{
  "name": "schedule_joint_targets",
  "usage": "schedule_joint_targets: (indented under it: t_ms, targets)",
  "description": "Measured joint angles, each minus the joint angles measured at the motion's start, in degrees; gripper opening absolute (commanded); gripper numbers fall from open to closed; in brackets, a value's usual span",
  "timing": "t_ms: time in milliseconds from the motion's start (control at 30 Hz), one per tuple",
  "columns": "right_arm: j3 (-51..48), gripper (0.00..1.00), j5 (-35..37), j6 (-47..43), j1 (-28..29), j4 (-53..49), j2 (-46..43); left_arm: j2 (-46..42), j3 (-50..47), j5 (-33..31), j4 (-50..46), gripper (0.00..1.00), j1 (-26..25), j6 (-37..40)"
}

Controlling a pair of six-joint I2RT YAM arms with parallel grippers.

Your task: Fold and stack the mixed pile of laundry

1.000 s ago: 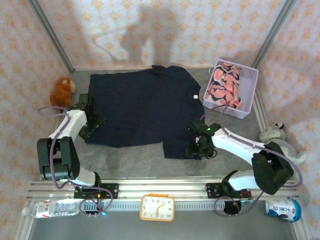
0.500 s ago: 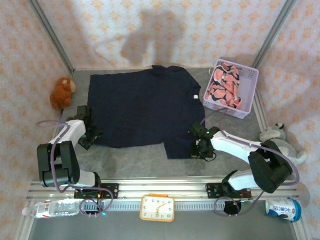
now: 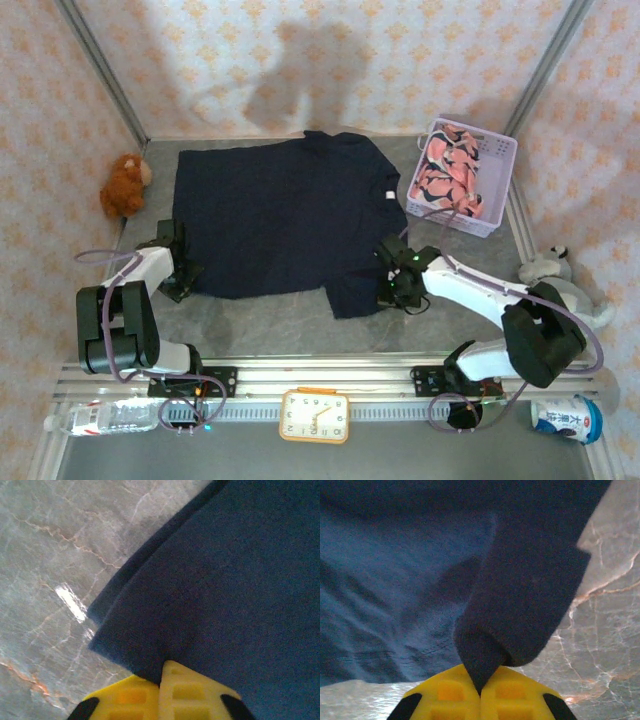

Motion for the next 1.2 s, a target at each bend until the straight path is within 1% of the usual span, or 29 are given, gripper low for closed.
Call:
schedule_joint_targets:
  t_ms: [167, 333, 433, 600, 800, 900, 933, 967, 1133, 1167, 1200]
  targets:
    - [8.13, 0.0, 0.85, 0.0, -0.09, -2.14, 0.0, 0.0, 1.7, -0.15, -2.1, 0.0, 0.0, -0.09]
    - [17.2, 0.0, 1.68, 0.02, -1.66, -1.55, 0.39, -0.02, 7.63, -0.04, -4.15, 0.0, 0.0, -0.02]
    - [22.86, 0.0, 2.78, 0.07, -3.63, -0.5, 3.21, 0.0, 11.39, 0.59, -4.13, 0.0, 0.0, -0.33]
    - [32.44, 0.0, 4.81, 0.17, -5.95, 0.81, 11.72, 1.07, 16.55, 0.76, -4.13, 0.0, 0.0, -1.73]
    - [46.27, 0.0, 6.64, -1.77, -7.98, 0.57, 22.77, 6.86, 22.73, 1.01, -4.04, 0.0, 0.0, -4.28]
    - [49.33, 0.0, 7.32, -2.64, -8.9, 1.11, 25.0, 8.46, 24.24, 1.03, -3.67, 0.0, 0.0, -4.7]
    - [50.88, 0.0, 7.5, -3.39, -9.42, -0.63, 26.08, 9.35, 25.16, 1.03, -4.5, 0.0, 0.0, -4.83]
    - [55.74, 0.0, 7.8, -4.22, -9.84, -3.63, 28.65, 11.06, 27.63, 1.03, -6.14, 0.0, 0.0, -4.92]
    - [75.97, 0.0, 7.48, -7.41, -12.46, -3.8, 43.91, 23.3, 41.48, 1.03, -6.19, 0.0, 0.0, -4.37]
    - [79.97, 0.04, 7.23, -7.8, -13.0, -4.44, 47.12, 25.75, 44.11, 1.03, -6.64, 0.0, 0.0, -4.28]
    - [83.84, 0.2, 6.99, -7.91, -13.49, -5.27, 50.14, 28.11, 46.82, 1.01, -7.41, 0.05, 0.0, -4.17]
